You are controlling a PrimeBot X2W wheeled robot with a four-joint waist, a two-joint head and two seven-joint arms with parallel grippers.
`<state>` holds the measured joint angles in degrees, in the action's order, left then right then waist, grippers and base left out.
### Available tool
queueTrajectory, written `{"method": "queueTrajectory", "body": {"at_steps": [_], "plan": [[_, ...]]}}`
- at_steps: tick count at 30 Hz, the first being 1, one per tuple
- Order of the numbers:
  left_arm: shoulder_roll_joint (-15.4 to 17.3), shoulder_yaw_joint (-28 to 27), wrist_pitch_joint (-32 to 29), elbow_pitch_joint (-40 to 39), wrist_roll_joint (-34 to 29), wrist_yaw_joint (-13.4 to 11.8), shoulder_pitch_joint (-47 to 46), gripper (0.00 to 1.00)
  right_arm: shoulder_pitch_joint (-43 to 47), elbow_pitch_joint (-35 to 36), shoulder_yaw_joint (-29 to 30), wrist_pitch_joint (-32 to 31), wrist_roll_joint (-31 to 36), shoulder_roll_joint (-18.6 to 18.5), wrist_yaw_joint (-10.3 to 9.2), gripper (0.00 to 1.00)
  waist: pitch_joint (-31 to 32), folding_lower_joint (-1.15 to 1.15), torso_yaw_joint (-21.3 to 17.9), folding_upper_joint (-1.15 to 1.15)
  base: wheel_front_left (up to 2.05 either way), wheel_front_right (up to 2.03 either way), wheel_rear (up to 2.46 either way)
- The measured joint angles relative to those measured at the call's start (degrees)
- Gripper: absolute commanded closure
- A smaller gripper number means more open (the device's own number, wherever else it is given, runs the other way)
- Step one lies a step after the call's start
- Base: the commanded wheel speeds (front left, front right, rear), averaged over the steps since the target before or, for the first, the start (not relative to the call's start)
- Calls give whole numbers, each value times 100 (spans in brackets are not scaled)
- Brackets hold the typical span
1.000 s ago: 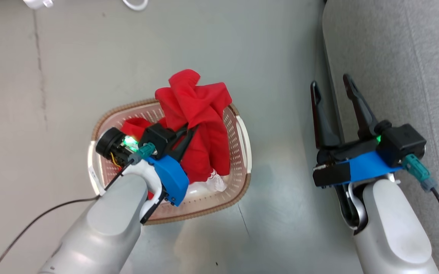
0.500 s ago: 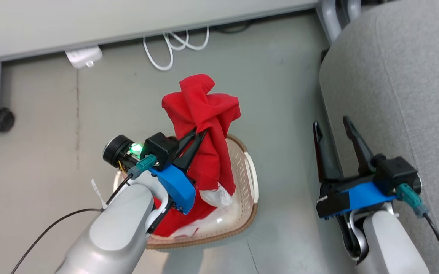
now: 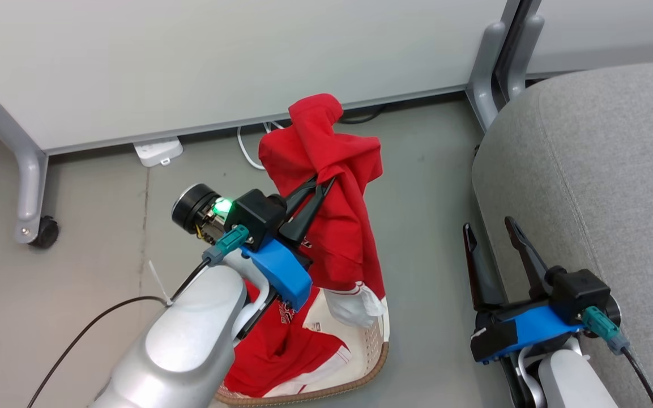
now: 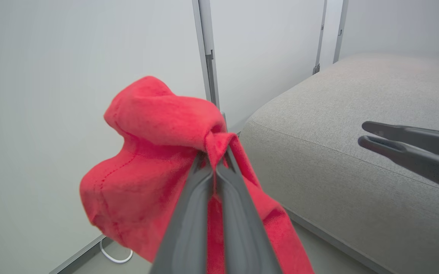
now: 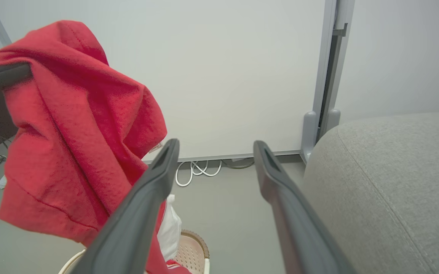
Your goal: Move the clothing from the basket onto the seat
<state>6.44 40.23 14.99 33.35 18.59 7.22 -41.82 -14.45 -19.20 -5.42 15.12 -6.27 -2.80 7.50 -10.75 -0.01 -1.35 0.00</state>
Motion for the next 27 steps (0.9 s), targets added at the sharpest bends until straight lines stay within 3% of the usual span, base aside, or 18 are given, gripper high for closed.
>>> {"method": "queueTrajectory", "body": {"at_steps": [13, 27], "plan": [[8, 102, -81, -336, 41, -1, -241, 100, 319, -34, -74, 0, -92, 0, 0, 0, 504, 0, 85, 0, 0, 0, 0], [107, 140, -190, -494, 155, -77, -172, 100, 341, 77, -567, 0, -107, 0, 0, 0, 522, 1, 176, 0, 0, 0, 0]]}}
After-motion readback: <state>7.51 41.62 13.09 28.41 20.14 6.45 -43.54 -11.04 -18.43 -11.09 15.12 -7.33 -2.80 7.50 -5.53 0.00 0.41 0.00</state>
